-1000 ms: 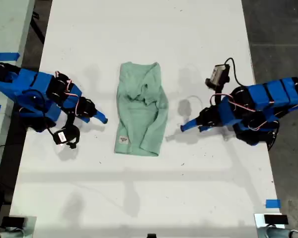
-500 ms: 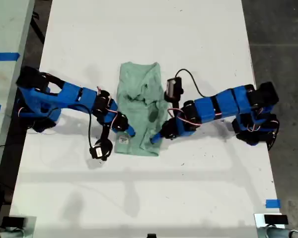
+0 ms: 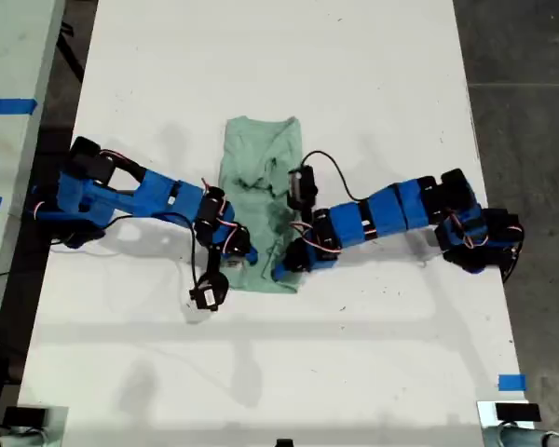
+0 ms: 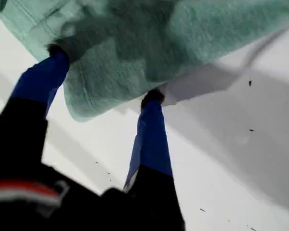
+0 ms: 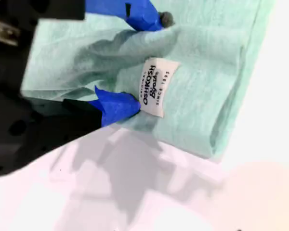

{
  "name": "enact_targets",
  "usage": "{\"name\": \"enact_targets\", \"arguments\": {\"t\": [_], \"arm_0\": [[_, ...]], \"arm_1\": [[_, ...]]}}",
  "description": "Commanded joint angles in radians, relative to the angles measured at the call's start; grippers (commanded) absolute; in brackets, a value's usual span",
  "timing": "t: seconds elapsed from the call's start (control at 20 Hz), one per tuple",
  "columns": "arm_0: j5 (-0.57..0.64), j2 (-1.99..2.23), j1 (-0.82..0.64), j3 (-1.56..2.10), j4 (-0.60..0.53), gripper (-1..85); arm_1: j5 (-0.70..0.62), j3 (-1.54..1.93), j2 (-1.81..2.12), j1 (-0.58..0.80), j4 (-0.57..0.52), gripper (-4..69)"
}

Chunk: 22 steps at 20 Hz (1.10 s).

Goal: Fold tshirt

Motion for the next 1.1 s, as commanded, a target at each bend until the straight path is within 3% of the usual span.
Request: {"name": "enact_targets", "arguments": {"t": [0.0,0.2,0.35,0.45,0.65,0.9,1.05], "arm_0": [[-0.020,-0.005,0.034,-0.052,-0.006,17.7],[-0.025,-0.044,0.038,-0.052,-0.025,9.9],[-0.035,-0.075,0.043,-0.058,-0.040,0.1],[-0.023,-0.083,0.046,-0.063,-0.058,0.0],[0.018,-0.087,0.067,-0.152,0.009,0.0],[0.146,-0.164,0.178,-0.555,0.232,0.0],[0.143,-0.130,0.273,-0.603,0.222,0.0]], "arm_1": [[-0.009,-0.112,-0.034,0.011,-0.008,28.9],[-0.018,-0.179,-0.149,0.008,-0.032,26.3],[-0.003,-0.181,-0.193,-0.002,-0.041,8.1],[0.006,-0.179,-0.199,-0.009,-0.035,-1.7],[0.009,-0.179,-0.156,-0.037,-0.005,-1.6],[0.005,-0.195,0.009,-0.152,0.100,-1.6],[0.026,-0.282,0.043,-0.264,0.150,-1.6]]}}
